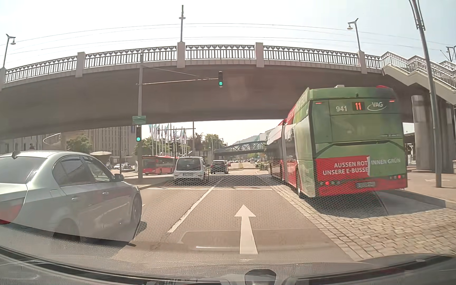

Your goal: Follow the waypoints while adhering to traffic rules and regulations

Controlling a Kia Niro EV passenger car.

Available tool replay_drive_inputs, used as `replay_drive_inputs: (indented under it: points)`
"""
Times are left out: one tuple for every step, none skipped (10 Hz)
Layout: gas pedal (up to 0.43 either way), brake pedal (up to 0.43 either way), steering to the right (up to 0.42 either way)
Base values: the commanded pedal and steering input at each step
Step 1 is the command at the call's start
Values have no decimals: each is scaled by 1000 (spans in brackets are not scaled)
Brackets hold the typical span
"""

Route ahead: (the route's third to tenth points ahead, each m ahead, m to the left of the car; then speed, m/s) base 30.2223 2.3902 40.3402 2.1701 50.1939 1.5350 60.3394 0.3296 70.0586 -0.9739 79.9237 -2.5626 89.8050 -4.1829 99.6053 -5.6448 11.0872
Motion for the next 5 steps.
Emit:
replay_drive_inputs:
  points:
    - [118,0,0]
    - [118,0,0]
    - [118,0,0]
    - [118,0,0]
    - [118,0,0]
